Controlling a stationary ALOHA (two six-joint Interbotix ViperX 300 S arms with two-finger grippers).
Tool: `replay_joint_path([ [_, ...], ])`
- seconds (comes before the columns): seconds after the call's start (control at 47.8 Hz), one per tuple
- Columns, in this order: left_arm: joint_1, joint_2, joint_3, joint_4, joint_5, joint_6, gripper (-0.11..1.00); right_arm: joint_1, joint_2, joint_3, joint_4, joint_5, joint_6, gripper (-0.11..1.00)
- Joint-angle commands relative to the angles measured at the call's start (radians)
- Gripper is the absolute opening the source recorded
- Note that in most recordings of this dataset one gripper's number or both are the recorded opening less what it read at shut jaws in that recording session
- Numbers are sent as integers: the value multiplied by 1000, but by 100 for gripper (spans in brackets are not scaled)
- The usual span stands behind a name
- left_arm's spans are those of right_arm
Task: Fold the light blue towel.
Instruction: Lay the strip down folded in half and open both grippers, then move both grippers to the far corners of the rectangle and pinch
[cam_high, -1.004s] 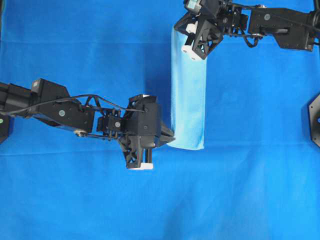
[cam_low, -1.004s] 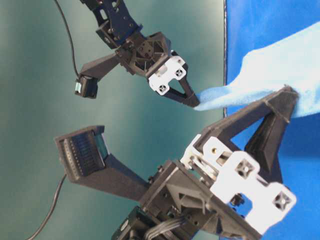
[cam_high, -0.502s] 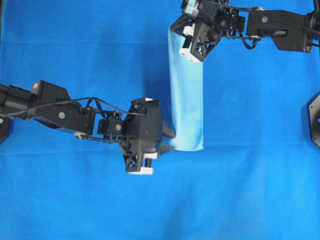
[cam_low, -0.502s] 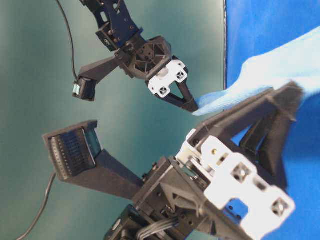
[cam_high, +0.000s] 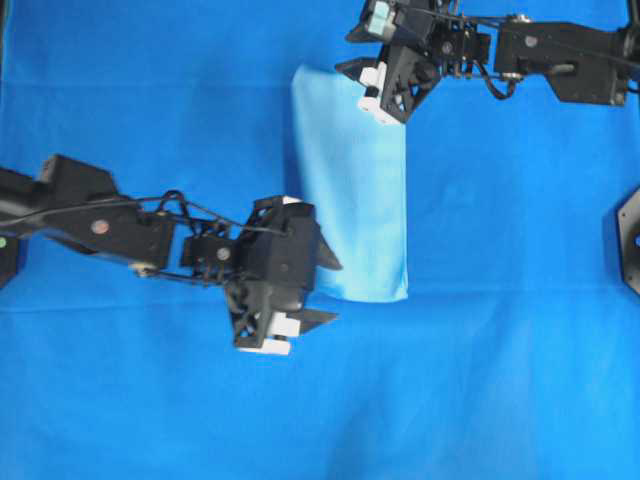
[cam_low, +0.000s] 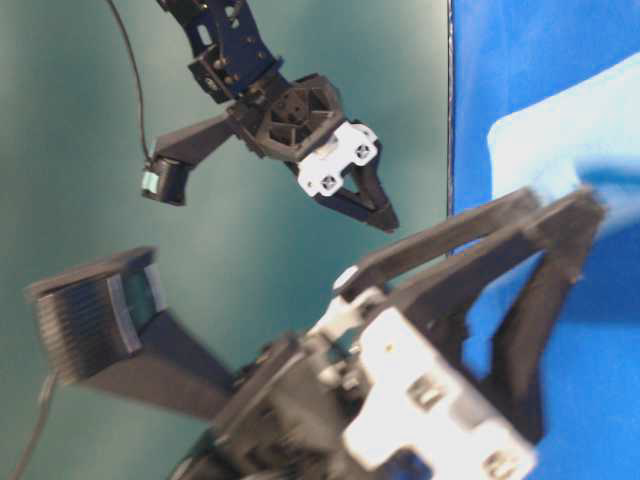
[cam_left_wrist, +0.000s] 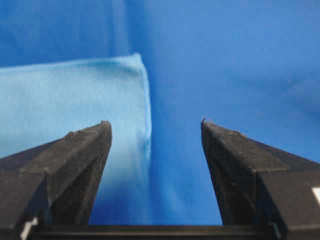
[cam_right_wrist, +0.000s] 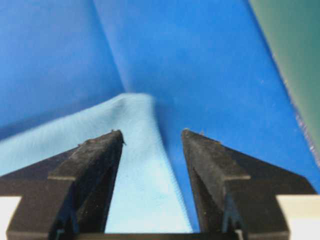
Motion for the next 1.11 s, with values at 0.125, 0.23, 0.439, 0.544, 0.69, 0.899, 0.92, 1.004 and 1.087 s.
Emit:
replay_joint_path([
  [0.125,6,-178,54,2,69,0,67,15,-140,25,-3,9,2,55],
  [0.23,31,-241,101,2,64,0,67,31,-209,69,-3,12,3,55],
  [0.439,115,-379,232,2,9,-3,67,64,-373,219,14,-8,31,55],
  [0.544,149,-453,310,2,-58,-6,67,87,-456,295,37,-9,54,55],
  [0.69,181,-554,400,2,-117,0,67,123,-555,383,48,-12,91,55],
  [0.899,224,-664,506,0,-164,-6,67,130,-635,492,61,-64,161,55],
  [0.92,225,-670,514,2,-170,-9,67,130,-637,497,61,-71,164,55],
  [1.004,232,-687,526,2,-175,-14,67,130,-638,505,61,-77,169,55],
  [1.087,232,-687,526,2,-175,-14,67,130,-637,503,61,-80,169,55],
])
